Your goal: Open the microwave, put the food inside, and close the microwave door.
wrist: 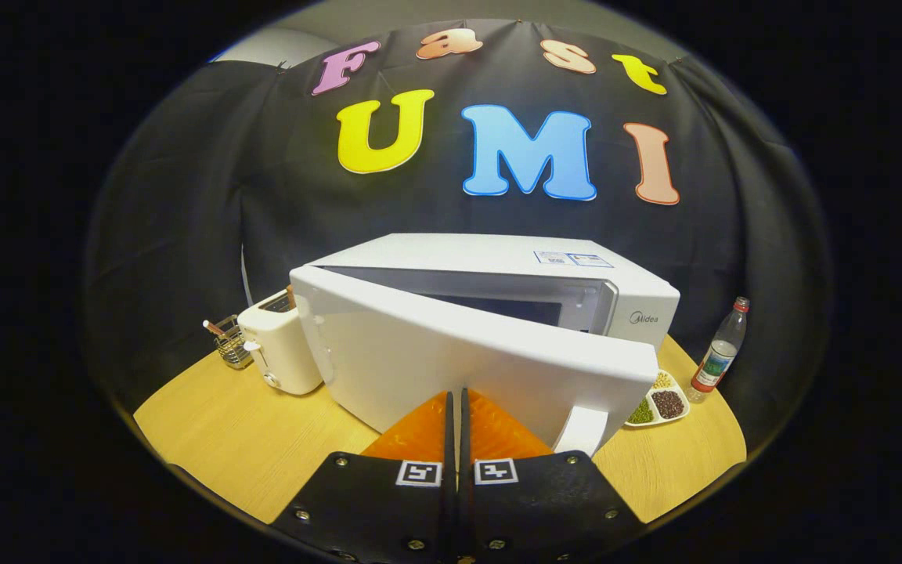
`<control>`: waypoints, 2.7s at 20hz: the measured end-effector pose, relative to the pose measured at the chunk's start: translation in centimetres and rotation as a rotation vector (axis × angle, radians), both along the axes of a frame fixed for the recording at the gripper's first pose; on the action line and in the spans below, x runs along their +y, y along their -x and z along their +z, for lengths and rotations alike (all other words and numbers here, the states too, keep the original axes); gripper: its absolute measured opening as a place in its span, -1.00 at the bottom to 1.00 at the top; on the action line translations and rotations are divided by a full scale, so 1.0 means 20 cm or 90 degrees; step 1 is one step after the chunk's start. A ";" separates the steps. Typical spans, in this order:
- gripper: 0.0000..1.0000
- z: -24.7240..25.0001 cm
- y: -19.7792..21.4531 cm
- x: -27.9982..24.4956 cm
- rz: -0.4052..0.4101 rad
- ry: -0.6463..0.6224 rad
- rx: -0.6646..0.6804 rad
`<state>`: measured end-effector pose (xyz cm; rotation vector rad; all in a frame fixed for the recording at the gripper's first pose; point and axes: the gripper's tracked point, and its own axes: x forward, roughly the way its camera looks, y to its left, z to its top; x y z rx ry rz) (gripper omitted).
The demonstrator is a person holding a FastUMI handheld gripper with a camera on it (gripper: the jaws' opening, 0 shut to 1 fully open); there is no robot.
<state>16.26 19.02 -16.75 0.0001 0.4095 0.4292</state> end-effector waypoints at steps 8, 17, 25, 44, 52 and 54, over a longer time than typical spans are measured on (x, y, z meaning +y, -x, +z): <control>-0.98 -0.05 -0.20 0.02 -0.025 -0.003 0.004; -0.98 -0.08 -0.35 0.04 -0.053 -0.018 0.013; -0.97 -0.11 -0.37 0.05 -0.079 -0.040 0.025; -0.98 0.50 0.55 -0.31 -0.128 -0.060 -0.132; 0.99 0.50 0.85 -0.41 -0.150 -0.070 -0.146; 0.93 0.51 0.89 -0.42 -0.157 -0.087 -0.141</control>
